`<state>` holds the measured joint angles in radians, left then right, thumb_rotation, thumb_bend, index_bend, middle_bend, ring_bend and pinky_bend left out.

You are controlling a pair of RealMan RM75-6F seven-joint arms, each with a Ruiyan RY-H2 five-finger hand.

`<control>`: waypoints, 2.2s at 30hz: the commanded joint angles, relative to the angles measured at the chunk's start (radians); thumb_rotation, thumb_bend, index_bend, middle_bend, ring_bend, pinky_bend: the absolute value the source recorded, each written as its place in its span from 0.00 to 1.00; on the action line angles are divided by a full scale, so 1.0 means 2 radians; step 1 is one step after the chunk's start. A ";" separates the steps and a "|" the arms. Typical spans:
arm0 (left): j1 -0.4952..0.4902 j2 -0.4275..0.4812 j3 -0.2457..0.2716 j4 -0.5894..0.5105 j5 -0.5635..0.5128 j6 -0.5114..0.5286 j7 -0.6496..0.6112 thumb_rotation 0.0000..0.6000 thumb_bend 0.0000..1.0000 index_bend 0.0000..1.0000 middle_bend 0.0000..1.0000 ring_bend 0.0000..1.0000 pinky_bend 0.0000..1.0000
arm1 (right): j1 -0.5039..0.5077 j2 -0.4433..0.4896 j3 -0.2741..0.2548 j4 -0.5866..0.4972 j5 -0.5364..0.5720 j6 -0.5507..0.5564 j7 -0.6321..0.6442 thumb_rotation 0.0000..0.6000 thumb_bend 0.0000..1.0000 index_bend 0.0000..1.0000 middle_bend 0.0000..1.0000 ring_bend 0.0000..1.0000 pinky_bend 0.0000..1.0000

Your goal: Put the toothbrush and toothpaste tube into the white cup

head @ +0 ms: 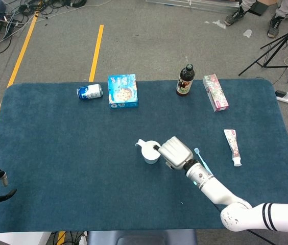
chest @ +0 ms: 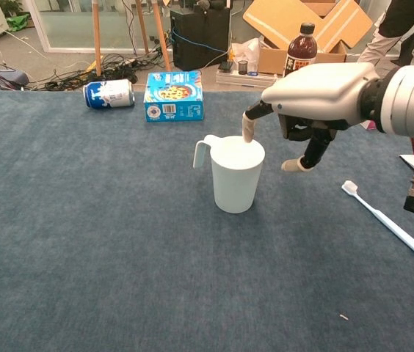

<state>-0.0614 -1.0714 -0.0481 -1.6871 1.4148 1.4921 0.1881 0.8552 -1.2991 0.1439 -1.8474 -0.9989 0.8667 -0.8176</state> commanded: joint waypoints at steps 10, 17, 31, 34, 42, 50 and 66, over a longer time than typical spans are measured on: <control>0.001 0.003 -0.001 -0.002 0.001 0.002 -0.003 1.00 0.00 0.66 0.54 0.44 0.41 | 0.031 -0.049 -0.013 0.044 0.025 0.003 0.002 1.00 0.19 0.32 1.00 1.00 1.00; 0.003 0.006 -0.003 -0.004 0.002 0.005 -0.008 1.00 0.00 0.66 0.54 0.44 0.41 | 0.048 -0.076 -0.015 0.076 0.041 0.001 0.007 1.00 0.19 0.32 1.00 1.00 1.00; 0.006 0.011 -0.004 -0.006 0.006 0.012 -0.015 1.00 0.00 0.66 0.54 0.44 0.41 | 0.068 -0.102 -0.028 0.107 0.057 -0.001 0.014 1.00 0.23 0.47 1.00 1.00 1.00; 0.006 0.011 -0.004 -0.006 0.006 0.011 -0.015 1.00 0.00 0.66 0.54 0.44 0.41 | 0.070 -0.103 -0.030 0.109 0.058 0.000 0.016 1.00 0.28 0.49 1.00 1.00 1.00; 0.006 0.011 -0.003 -0.007 0.005 0.010 -0.015 1.00 0.00 0.66 0.54 0.44 0.41 | 0.072 -0.103 -0.034 0.112 0.054 0.008 0.023 1.00 0.36 0.56 1.00 1.00 1.00; 0.006 0.012 -0.004 -0.008 0.005 0.010 -0.014 1.00 0.00 0.66 0.54 0.44 0.41 | 0.071 -0.097 -0.039 0.108 0.051 0.017 0.023 1.00 0.36 0.60 1.00 1.00 1.00; 0.006 0.011 -0.004 -0.008 0.002 0.008 -0.009 1.00 0.00 0.66 0.54 0.44 0.41 | 0.080 0.001 -0.044 -0.016 0.144 0.037 -0.017 1.00 0.37 0.62 1.00 1.00 1.00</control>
<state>-0.0488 -1.0500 -0.0563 -1.7037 1.4194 1.5089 0.1704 1.0032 -1.3491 0.0565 -1.8150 -0.7702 0.9362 -0.8293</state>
